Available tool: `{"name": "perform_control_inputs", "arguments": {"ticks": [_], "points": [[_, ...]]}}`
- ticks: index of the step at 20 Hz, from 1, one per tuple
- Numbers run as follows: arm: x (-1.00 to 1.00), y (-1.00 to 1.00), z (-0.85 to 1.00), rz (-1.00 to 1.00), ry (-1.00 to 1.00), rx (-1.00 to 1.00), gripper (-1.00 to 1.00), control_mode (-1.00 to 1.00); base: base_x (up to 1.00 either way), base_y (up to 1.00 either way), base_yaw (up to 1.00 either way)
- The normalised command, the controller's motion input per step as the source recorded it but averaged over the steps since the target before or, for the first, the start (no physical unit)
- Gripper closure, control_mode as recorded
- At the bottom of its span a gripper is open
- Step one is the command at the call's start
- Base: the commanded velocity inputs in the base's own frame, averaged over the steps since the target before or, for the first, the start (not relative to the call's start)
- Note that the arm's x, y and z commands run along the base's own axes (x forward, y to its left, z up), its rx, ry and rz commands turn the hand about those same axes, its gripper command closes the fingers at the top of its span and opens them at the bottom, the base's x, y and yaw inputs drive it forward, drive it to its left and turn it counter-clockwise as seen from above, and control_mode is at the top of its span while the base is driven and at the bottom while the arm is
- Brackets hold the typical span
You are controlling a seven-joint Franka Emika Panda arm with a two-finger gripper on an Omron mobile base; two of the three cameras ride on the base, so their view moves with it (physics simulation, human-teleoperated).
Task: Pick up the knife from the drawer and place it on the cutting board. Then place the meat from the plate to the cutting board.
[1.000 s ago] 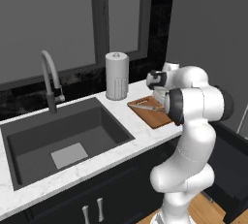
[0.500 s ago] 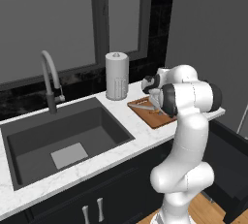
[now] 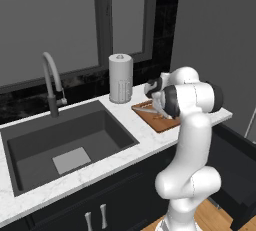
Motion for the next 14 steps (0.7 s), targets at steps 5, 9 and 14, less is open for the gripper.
{"name": "perform_control_inputs", "arguments": {"ticks": [5,9,14], "points": [[0.1,0.08,-0.31,0.0,0.0,0.0,1.0,-1.0,0.0,0.0,0.0],[0.2,0.14,-0.23,0.0,0.0,0.0,-1.0,-1.0,0.0,0.0,0.0],[0.04,0.1,-0.02,0.0,0.0,0.0,-1.0,-1.0,0.0,0.0,0.0]]}}
